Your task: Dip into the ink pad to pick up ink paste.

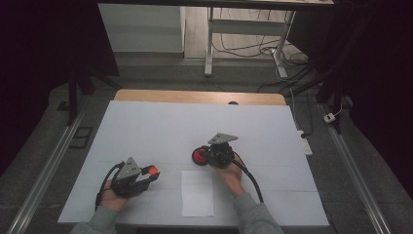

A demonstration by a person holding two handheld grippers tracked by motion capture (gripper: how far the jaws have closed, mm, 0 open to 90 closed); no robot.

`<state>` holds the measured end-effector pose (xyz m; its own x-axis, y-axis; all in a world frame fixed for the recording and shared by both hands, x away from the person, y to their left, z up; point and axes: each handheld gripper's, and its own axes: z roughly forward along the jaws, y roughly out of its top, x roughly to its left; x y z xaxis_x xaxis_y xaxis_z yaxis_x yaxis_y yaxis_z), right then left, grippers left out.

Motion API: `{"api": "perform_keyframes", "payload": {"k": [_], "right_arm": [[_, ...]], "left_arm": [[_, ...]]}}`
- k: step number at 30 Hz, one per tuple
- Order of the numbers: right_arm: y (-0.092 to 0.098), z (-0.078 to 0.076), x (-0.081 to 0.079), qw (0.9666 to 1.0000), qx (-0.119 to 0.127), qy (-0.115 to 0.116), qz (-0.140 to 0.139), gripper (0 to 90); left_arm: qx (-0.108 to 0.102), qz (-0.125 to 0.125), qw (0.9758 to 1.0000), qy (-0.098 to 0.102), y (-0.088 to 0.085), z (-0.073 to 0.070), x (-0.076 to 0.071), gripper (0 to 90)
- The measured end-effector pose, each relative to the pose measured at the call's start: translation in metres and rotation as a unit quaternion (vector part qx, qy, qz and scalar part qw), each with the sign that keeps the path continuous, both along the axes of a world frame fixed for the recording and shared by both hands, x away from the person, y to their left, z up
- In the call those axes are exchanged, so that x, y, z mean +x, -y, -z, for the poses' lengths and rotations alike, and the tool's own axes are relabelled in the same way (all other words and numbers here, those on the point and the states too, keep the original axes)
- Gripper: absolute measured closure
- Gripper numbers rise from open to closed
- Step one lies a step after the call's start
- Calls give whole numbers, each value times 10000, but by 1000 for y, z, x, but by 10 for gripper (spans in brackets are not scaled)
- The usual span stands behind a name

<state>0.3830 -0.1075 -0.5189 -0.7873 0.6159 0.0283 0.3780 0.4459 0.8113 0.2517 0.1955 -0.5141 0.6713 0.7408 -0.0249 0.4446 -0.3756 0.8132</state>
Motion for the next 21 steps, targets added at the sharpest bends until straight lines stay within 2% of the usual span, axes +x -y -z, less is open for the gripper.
{"api": "perform_keyframes", "payload": {"k": [8,12,21], "right_arm": [[-1,1,-1,10000,-44,51,-24,731],[-3,1,-4,9997,-139,181,-16,733],[-2,5,-6,9995,-78,321,17,736]], "left_arm": [[1,-3,10000,0,0,0,0,644],[-1,-2,10000,0,0,0,0,645],[-2,-22,10000,7,0,0,0,644]]}}
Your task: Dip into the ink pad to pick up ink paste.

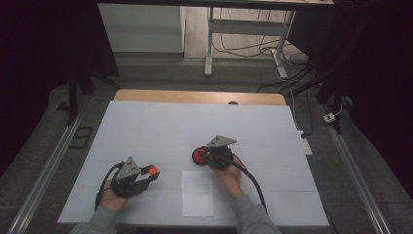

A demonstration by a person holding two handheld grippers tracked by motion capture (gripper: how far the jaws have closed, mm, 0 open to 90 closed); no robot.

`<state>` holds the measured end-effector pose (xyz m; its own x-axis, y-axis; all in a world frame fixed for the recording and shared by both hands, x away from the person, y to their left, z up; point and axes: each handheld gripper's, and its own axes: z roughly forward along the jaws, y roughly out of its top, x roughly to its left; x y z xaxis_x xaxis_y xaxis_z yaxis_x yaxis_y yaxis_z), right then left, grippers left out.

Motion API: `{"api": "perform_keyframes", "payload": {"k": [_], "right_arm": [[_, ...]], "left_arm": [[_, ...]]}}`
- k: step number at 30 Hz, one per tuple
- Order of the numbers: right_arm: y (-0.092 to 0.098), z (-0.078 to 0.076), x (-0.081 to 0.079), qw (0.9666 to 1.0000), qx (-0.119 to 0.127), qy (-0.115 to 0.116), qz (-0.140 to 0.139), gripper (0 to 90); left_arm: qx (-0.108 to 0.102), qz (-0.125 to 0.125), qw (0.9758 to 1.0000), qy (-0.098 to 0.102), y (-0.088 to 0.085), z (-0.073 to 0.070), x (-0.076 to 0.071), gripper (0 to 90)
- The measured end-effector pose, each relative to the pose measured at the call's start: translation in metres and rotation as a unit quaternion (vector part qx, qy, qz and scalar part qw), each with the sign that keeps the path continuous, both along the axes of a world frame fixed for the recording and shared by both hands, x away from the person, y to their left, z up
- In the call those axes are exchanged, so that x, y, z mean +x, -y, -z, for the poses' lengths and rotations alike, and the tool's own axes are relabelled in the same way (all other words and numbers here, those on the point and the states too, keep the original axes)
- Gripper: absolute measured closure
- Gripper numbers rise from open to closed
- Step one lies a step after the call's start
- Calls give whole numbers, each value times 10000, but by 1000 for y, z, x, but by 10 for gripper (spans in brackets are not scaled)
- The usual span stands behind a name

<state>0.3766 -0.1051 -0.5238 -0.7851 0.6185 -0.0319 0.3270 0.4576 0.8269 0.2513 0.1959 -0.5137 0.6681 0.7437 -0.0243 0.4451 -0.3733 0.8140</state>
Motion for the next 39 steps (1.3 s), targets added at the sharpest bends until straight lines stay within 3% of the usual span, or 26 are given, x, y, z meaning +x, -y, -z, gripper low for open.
{"api": "perform_keyframes", "payload": {"k": [32,36,39], "right_arm": [[2,2,1,9999,99,-10,-18,732],[9,3,1,9989,470,-53,29,730],[13,-6,-1,9964,839,0,68,731]], "left_arm": [[5,-10,10000,-8,-1,0,1,644],[-21,-38,10000,-25,-3,1,2,643],[7,-28,10000,-23,-2,1,2,643]]}}
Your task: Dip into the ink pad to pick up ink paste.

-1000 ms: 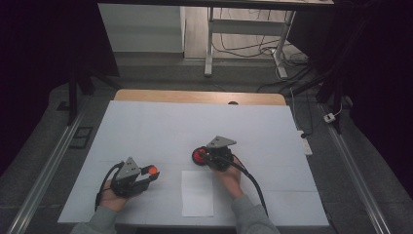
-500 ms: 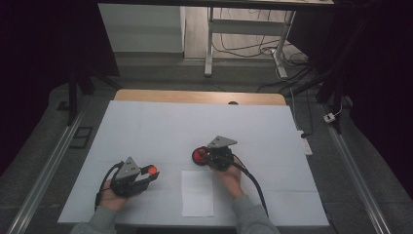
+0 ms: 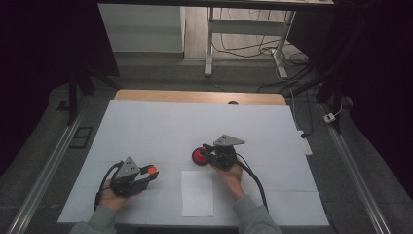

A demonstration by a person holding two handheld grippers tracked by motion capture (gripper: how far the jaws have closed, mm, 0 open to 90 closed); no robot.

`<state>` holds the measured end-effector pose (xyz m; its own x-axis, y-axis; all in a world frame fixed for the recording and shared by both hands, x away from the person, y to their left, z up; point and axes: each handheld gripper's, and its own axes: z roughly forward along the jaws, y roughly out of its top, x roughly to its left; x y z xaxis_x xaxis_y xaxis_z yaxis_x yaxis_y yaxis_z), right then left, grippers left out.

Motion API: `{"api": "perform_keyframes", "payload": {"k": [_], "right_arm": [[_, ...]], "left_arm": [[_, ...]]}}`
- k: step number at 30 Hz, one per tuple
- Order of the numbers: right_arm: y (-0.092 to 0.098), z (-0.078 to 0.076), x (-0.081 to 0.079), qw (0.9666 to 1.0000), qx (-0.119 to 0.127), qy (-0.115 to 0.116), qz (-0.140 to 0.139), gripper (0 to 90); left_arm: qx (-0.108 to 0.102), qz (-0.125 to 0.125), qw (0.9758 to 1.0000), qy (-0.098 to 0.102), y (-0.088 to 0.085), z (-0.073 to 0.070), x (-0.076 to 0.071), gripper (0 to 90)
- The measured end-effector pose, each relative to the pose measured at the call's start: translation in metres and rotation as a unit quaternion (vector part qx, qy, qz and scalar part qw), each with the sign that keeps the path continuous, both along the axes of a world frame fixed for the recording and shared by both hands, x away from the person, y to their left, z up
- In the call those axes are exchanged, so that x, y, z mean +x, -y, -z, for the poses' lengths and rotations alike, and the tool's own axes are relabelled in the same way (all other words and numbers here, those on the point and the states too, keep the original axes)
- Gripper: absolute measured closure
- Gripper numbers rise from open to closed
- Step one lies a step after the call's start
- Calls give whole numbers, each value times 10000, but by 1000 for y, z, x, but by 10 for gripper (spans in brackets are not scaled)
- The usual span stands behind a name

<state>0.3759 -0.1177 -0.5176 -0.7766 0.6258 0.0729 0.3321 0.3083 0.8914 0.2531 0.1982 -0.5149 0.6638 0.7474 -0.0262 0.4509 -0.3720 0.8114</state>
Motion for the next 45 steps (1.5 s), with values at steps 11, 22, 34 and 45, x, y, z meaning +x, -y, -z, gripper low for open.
{"api": "perform_keyframes", "payload": {"k": [11,22,34,45], "right_arm": [[7,-17,-2,10000,-55,76,20,731],[4,-17,-1,9998,-209,36,-17,731],[-5,-7,1,9990,-427,-70,-79,731],[-12,2,4,9979,-636,-125,-35,731]], "left_arm": [[-7,-2,10000,-15,0,0,0,642],[-22,11,10000,-13,0,0,0,643],[-27,16,10000,-50,0,1,1,642],[-25,18,10000,-54,-1,1,1,643]]}}
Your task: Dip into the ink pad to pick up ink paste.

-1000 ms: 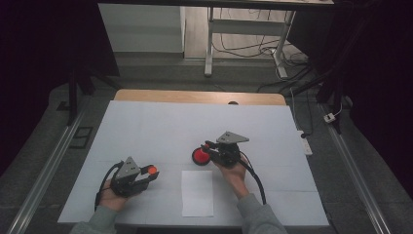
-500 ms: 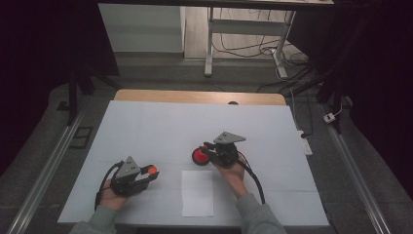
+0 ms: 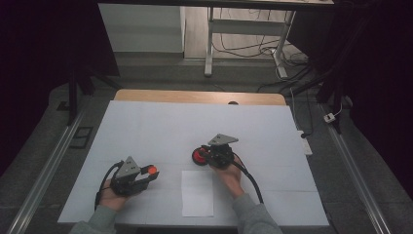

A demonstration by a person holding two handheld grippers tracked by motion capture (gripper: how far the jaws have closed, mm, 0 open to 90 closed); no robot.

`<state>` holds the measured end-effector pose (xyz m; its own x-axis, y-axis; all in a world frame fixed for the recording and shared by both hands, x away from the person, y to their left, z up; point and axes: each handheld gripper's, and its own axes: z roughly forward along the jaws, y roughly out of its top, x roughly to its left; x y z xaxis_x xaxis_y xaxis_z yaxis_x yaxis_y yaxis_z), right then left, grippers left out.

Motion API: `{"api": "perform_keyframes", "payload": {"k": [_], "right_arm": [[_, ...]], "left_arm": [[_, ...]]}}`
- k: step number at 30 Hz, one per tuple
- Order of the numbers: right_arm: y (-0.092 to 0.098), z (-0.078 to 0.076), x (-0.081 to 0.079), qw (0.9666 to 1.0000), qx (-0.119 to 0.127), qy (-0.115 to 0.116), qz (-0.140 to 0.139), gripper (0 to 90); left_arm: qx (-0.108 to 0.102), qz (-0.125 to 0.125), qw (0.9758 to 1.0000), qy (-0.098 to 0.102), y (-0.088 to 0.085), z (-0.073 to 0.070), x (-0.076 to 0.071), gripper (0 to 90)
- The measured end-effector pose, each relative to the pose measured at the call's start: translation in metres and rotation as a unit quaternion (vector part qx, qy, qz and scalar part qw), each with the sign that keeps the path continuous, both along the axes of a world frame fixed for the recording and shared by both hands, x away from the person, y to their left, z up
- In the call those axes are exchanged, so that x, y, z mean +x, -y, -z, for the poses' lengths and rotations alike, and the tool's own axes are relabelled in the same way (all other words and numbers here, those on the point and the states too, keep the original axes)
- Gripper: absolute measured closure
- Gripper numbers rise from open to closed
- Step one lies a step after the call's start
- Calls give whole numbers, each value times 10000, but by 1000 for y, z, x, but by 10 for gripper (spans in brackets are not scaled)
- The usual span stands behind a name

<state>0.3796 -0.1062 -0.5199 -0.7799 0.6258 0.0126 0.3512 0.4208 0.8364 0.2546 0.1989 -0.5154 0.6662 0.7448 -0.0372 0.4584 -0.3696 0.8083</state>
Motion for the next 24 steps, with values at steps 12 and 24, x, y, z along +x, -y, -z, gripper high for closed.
{"api": "perform_keyframes", "payload": {"k": [12,24], "right_arm": [[-5,4,-2,9998,-161,58,103,735],[-2,6,-2,9999,-122,85,33,736]], "left_arm": [[0,33,10000,-7,1,0,-1,643],[-5,13,10000,5,0,0,-1,643]]}}
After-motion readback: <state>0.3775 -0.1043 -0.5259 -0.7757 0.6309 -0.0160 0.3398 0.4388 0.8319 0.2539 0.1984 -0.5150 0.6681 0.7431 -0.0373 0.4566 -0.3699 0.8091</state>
